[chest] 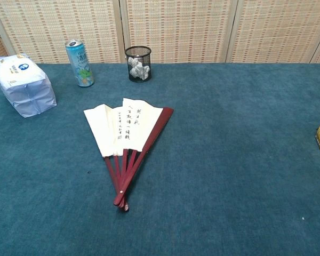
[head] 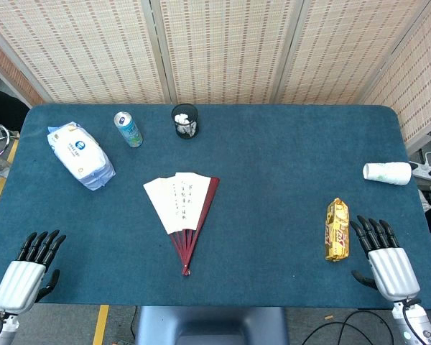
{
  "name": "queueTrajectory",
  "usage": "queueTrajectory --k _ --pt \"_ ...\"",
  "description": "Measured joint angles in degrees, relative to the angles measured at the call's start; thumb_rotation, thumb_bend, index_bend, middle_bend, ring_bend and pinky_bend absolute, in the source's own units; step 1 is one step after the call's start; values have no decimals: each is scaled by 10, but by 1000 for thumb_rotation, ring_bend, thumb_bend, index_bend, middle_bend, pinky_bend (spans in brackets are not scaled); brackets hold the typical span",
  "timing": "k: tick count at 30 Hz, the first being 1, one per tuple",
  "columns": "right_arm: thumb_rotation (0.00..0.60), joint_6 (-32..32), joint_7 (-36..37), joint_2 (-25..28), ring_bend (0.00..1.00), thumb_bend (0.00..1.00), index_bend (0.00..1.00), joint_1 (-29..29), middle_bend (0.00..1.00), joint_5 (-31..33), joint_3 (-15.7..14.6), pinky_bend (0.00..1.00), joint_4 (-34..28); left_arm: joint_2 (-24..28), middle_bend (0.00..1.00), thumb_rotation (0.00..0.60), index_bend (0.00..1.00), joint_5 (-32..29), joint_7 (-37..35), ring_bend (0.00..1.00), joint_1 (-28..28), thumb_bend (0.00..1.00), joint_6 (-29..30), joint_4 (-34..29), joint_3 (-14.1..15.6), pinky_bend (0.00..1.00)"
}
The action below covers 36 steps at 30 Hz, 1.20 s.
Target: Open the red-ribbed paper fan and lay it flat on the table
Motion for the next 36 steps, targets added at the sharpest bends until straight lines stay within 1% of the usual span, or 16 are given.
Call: queueTrajectory --k 9,13,15,16,19,20,24,28,31,36 --pt "600 -15 -15 -13 0 53 0 7 0 6 3 0 4 -7 0 600 0 2 8 0 0 489 -1 3 1 41" --pt "600 -43 -56 -27 0 61 0 30 0 9 14 0 0 -12 0 600 0 -14 12 0 -1 472 -1 5 -13 33" --pt "600 -68 -86 -40 0 61 7 53 0 13 25 0 -6 -16 0 600 0 -19 10 0 -6 463 -5 5 -19 33" --pt "600 -80 -98 -48 0 61 21 64 0 15 31 0 -9 -17 0 600 0 -20 8 0 -9 462 -9 7 -20 32" --pt "600 -121 -125 -84 0 66 122 108 0 21 53 0 -16 -19 0 600 0 -27 6 0 -12 462 -18 15 -21 31" --pt "600 -137 -135 -102 0 76 170 125 0 24 62 0 -15 -19 0 600 0 -30 5 0 -12 462 -20 17 -22 31" --pt "600 -189 -164 -168 0 94 294 181 0 43 91 0 4 -21 0 600 0 -42 -1 0 -13 462 -20 27 -30 32" --pt "600 -221 -176 -242 0 96 358 231 0 52 112 0 59 -26 0 600 0 -52 4 0 -15 462 -25 37 -32 33" --pt "600 -229 -171 -298 0 99 371 263 0 49 122 0 127 -29 0 600 0 -58 5 0 -15 462 -29 41 -33 33" --pt "600 -227 -133 -400 0 101 401 313 0 44 139 0 267 -33 0 600 0 -69 10 0 -16 463 -39 46 -33 33"
